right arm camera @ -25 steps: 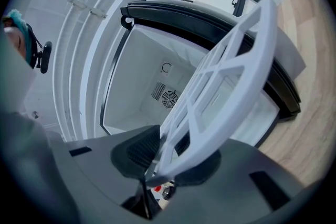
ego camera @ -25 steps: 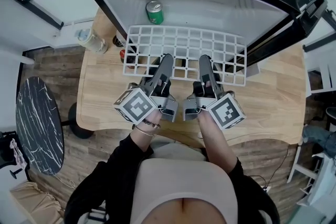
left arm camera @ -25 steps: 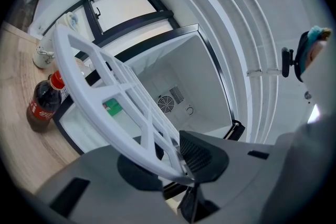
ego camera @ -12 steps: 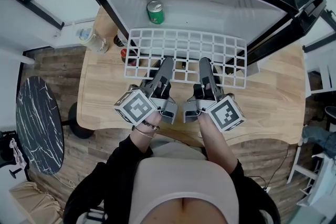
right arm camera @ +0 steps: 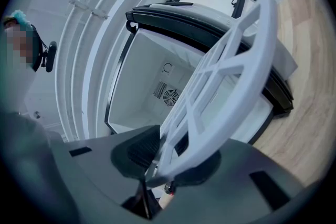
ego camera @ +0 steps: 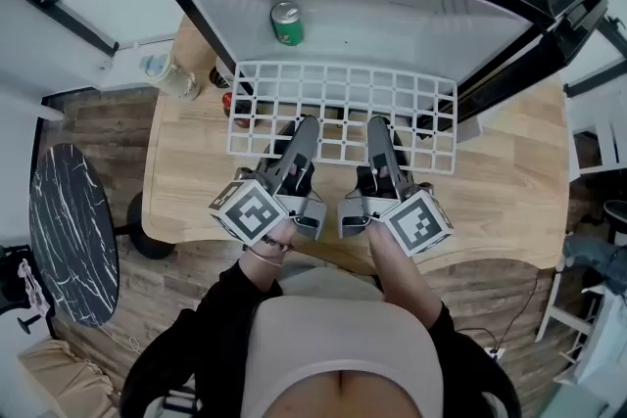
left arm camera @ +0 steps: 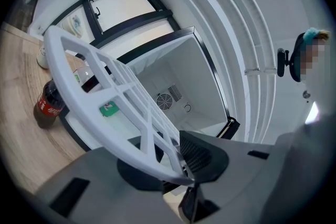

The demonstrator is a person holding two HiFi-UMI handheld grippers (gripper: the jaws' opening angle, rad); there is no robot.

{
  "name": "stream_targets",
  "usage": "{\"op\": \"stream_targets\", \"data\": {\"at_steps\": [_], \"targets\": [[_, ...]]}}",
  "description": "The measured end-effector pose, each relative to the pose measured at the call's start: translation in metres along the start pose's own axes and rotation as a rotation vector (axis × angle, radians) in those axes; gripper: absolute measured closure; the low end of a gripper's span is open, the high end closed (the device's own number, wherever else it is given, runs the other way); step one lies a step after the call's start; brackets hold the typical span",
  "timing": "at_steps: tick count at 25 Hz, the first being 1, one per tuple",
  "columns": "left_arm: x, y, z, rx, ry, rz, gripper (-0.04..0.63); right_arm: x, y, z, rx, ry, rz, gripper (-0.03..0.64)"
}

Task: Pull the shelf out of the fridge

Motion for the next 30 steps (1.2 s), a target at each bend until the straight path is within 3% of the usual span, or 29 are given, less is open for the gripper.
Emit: {"op": "stream_targets", "data": {"at_steps": [7,20,30], "targets": [[0.003,-0.008,-0.003,0.030,0.013,-0.001,0.494,-0.002,-0.008,-0.001,-0.020,-0.005,-0.024,0.511],[0.015,-0.033,-0.020,0.114,0.043,0.046,0.493,-0.002,-0.023,0.000,-0.080,0.004,0.057,0.511],[0.022,-0.053,-0.021,0.123,0.063,0.024,0.493,-0.014,-0.037,-0.004,-0.085,-0.009,0.070,0.510]]}}
Point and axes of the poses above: the fingertips, and each gripper's own axes: y forward along the fingers, x to its right, z out of its top, the point moved 7 cm from there along -y, backward along the fingers, and after that the axes turned 9 degrees about z, right-handed, at the moved point
